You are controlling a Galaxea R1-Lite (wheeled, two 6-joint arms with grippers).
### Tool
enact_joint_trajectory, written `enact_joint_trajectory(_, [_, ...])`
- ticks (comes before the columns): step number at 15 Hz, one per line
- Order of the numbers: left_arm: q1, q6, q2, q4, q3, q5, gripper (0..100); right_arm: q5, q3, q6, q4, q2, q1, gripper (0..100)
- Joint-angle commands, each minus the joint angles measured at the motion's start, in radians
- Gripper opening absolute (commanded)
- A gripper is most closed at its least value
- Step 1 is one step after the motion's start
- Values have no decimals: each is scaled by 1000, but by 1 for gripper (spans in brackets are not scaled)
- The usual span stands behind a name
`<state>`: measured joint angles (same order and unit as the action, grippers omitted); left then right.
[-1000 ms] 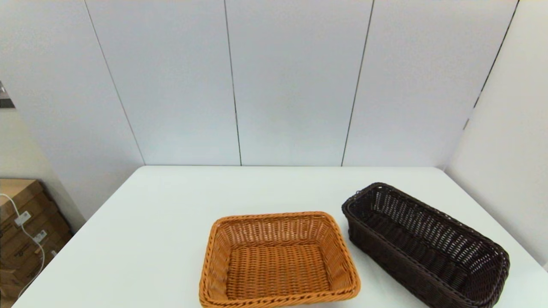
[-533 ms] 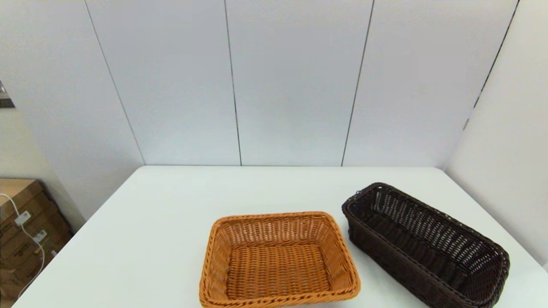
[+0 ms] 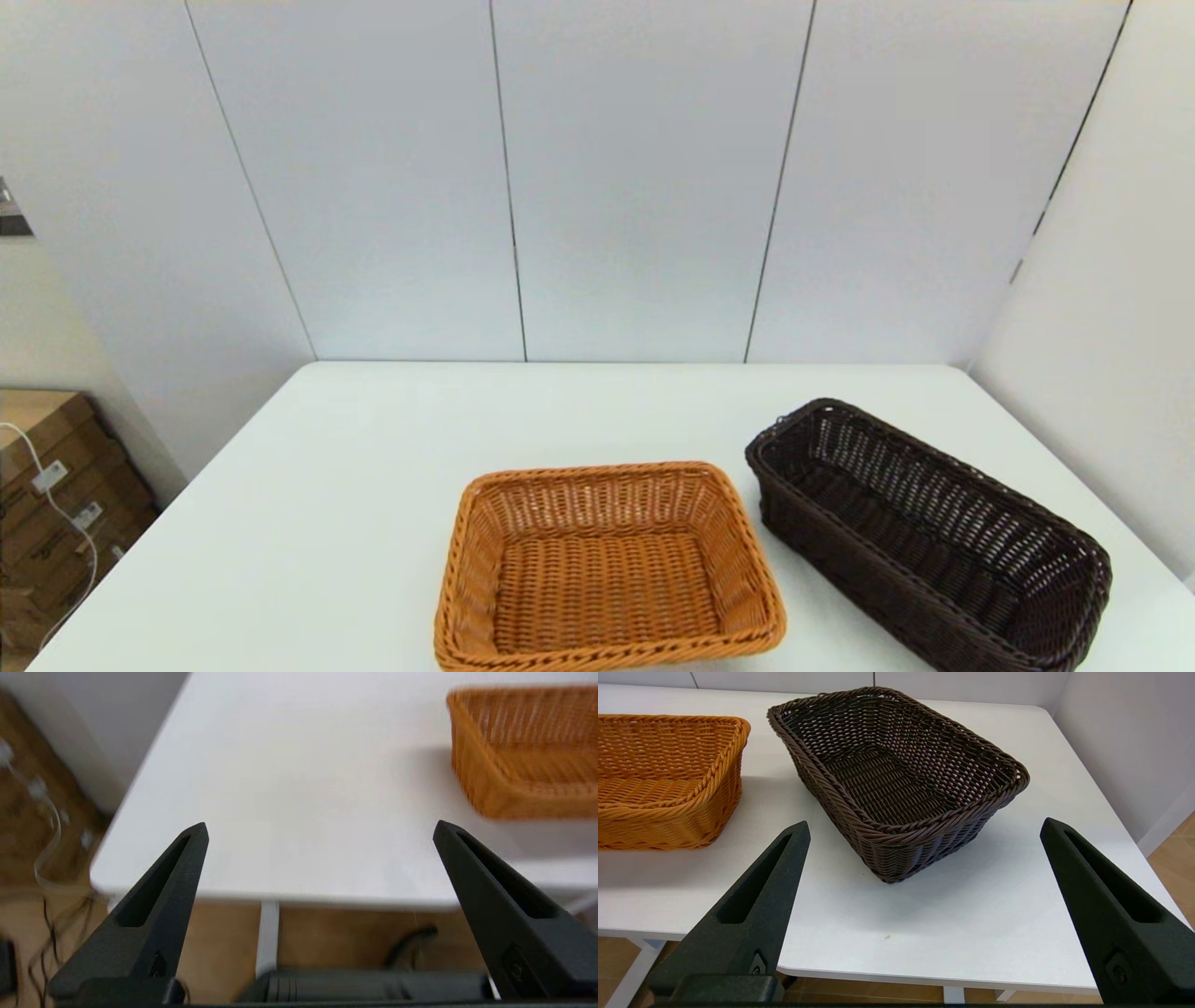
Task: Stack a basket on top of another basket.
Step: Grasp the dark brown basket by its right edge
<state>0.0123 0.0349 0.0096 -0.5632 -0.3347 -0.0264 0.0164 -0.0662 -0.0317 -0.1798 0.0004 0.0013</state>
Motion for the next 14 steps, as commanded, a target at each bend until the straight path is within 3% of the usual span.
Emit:
enact_joint_trajectory(1, [0,-76,-11,290,201,-1,100,0,0,-1,-1,1,0,100])
enact_joint_trajectory(3, [0,-76,-10,365,263,16,100,0,0,-2,-1,1,0,100])
enact_joint_trajectory(8, [0,-67,-11,370,266,16,100,-3,0,3,-1,1,0,100])
enact_joint_trajectory(10, [0,-66,-10,370,266,16,100,-26,-3,6,-4,1,-1,100])
enact_joint_trajectory(12, [0,-63,-10,370,266,16,100,-38,-96,9,-67,16,-1,100])
enact_joint_trajectory(14, [0,-61,-11,370,266,16,100,-65,-276,15,-224,92,-1,100])
